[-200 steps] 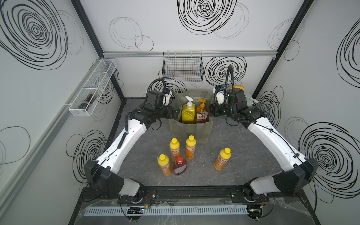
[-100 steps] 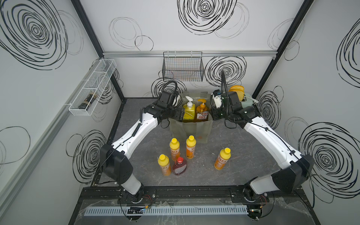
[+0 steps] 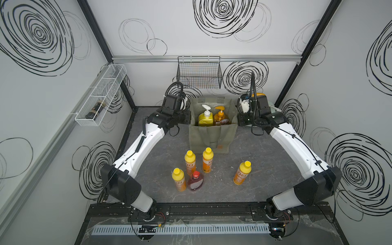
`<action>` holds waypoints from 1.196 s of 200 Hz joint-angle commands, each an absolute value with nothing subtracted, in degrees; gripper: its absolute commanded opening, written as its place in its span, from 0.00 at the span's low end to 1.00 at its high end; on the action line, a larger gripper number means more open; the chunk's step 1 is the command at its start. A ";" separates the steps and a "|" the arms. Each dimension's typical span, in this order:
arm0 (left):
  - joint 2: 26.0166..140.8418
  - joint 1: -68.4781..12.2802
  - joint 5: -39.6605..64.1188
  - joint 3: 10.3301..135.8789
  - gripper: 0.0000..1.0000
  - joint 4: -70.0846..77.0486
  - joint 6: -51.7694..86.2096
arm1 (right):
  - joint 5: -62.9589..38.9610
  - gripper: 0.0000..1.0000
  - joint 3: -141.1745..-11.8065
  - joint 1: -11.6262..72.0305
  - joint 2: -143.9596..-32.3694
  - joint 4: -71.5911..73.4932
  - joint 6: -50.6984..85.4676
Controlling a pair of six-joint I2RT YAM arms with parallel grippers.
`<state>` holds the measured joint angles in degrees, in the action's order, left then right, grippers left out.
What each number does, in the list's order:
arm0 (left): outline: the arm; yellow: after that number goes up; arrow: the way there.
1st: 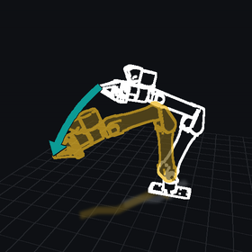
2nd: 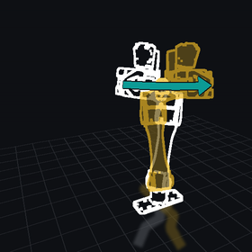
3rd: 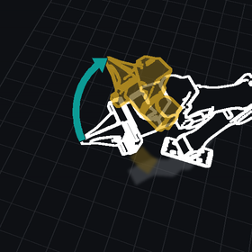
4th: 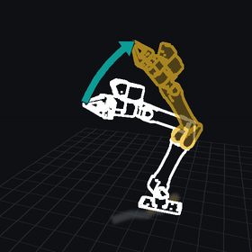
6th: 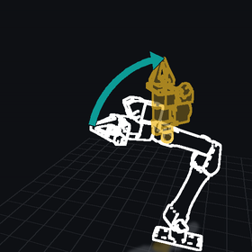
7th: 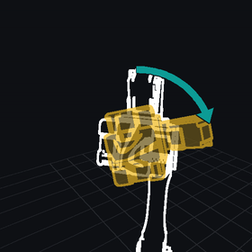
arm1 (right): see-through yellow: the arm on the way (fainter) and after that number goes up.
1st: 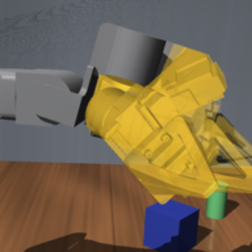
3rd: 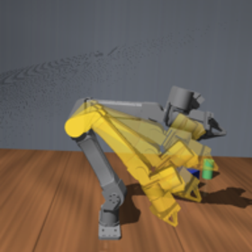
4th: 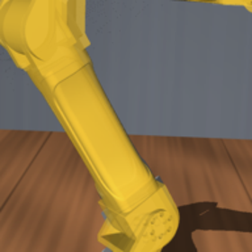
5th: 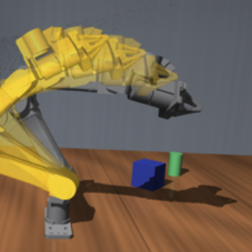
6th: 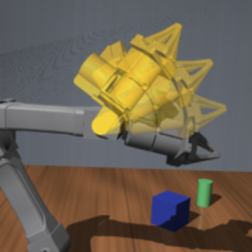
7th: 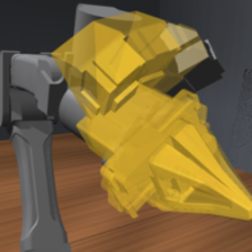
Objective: Pack dish soap into the shopping bag
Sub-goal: Adjust the shopping bag at the center of the board.
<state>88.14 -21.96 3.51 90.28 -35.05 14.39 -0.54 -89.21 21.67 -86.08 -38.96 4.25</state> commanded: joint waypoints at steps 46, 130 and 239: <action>81.20 -21.95 11.34 80.55 0.51 -30.24 17.72 | -0.90 0.31 -88.54 24.41 -83.37 -35.93 2.35; 70.80 -22.97 13.98 68.66 0.67 -25.18 16.75 | -1.44 0.56 -83.01 33.57 -70.49 -39.54 4.98; 61.18 -25.62 8.21 56.12 0.79 -12.01 12.17 | 2.85 0.67 -75.03 38.17 -53.65 -61.75 14.41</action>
